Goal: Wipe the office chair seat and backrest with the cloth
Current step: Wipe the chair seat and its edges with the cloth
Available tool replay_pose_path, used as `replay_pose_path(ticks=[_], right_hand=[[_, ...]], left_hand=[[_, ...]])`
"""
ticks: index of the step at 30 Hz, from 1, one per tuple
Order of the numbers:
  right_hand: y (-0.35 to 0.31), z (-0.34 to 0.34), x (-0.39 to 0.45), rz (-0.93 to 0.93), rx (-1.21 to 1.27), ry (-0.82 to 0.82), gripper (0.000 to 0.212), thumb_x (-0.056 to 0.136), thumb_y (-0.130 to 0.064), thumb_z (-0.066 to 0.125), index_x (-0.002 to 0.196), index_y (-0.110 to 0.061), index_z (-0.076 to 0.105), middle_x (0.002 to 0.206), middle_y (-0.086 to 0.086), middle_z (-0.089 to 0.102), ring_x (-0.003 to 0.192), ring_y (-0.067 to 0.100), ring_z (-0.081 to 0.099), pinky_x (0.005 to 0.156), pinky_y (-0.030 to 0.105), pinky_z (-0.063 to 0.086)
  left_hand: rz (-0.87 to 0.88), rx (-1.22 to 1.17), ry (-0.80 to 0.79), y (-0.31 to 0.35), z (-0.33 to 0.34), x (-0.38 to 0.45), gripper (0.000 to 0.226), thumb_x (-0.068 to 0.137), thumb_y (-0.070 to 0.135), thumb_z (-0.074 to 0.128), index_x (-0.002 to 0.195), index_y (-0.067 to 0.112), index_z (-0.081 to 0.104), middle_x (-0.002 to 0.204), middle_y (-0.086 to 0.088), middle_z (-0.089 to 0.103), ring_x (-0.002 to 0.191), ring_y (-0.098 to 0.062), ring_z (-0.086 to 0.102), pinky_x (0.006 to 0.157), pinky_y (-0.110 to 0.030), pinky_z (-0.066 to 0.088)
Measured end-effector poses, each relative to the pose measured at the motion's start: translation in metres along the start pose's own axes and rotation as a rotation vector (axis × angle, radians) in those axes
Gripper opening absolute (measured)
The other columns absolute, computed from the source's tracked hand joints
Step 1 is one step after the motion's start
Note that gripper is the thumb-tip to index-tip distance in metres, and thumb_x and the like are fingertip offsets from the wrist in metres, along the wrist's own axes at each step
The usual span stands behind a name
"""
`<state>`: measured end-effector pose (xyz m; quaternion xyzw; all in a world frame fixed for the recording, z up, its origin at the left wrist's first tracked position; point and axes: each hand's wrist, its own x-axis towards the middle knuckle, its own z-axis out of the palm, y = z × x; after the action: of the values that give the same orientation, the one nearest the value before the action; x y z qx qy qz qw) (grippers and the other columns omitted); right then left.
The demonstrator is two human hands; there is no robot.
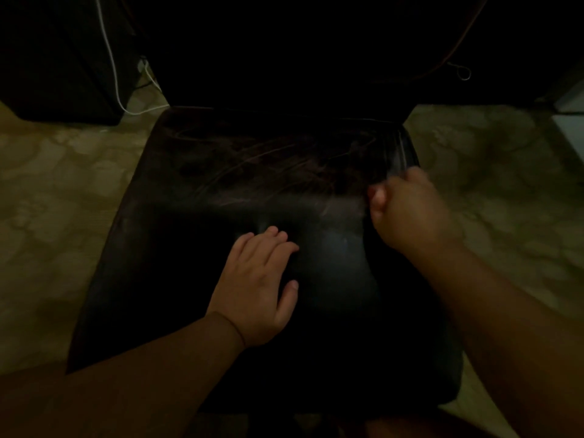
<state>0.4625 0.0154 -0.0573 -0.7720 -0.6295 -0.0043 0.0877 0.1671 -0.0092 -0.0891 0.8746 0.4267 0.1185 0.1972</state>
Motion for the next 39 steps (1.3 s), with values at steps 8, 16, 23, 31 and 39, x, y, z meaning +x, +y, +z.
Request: replay_pose_path(ticks=[8, 16, 23, 31, 39], right_hand=[[0.002, -0.011, -0.019, -0.084, 0.036, -0.109, 0.02, 0.086, -0.03, 0.074, 0.078, -0.02, 0.059, 0.095, 0.008, 0.051, 0.064, 0.024, 0.047, 0.064, 0.037, 0.052], [-0.07, -0.005, -0.012, -0.156, 0.096, -0.205, 0.017, 0.085, -0.03, 0.075, 0.092, -0.015, 0.07, 0.107, 0.007, 0.055, 0.083, 0.029, 0.061, 0.072, 0.035, 0.051], [-0.029, -0.015, 0.02, 0.04, -0.007, -0.134, 0.021, 0.09, -0.035, 0.063, 0.092, -0.014, 0.061, 0.105, 0.012, 0.046, 0.082, 0.039, 0.06, 0.079, 0.04, 0.054], [-0.05, -0.021, -0.018, -0.248, 0.104, -0.333, 0.021, 0.083, -0.027, 0.07, 0.075, -0.031, 0.05, 0.091, -0.001, 0.046, 0.073, 0.025, 0.056, 0.07, 0.038, 0.053], [-0.079, -0.008, 0.032, -0.02, 0.02, -0.143, 0.026, 0.092, -0.034, 0.069, 0.098, -0.009, 0.066, 0.113, 0.019, 0.052, 0.09, 0.042, 0.061, 0.085, 0.044, 0.057]], left_hand=[[0.0, -0.072, 0.024, 0.004, 0.0, 0.001, 0.052, 0.092, 0.046, 0.055, 0.139, 0.022, 0.057, 0.151, -0.002, 0.054, 0.15, -0.019, 0.037, 0.128, -0.045, 0.02], [-0.054, -0.138, 0.019, 0.01, 0.0, 0.003, 0.051, 0.093, 0.047, 0.055, 0.136, 0.021, 0.058, 0.146, -0.001, 0.057, 0.149, -0.019, 0.039, 0.128, -0.044, 0.02], [-0.034, -0.165, 0.015, 0.012, -0.014, 0.004, 0.038, 0.096, 0.037, 0.058, 0.13, 0.02, 0.061, 0.137, -0.001, 0.06, 0.146, -0.019, 0.042, 0.129, -0.041, 0.018], [-0.016, -0.171, -0.025, 0.013, -0.029, 0.008, 0.036, 0.096, 0.026, 0.063, 0.131, 0.02, 0.06, 0.134, -0.002, 0.059, 0.136, -0.021, 0.047, 0.121, -0.029, 0.02], [-0.054, 0.069, 0.01, -0.048, -0.064, 0.003, 0.061, 0.092, 0.047, 0.066, 0.147, 0.025, 0.052, 0.152, -0.001, 0.048, 0.148, -0.022, 0.038, 0.122, -0.036, 0.027]])
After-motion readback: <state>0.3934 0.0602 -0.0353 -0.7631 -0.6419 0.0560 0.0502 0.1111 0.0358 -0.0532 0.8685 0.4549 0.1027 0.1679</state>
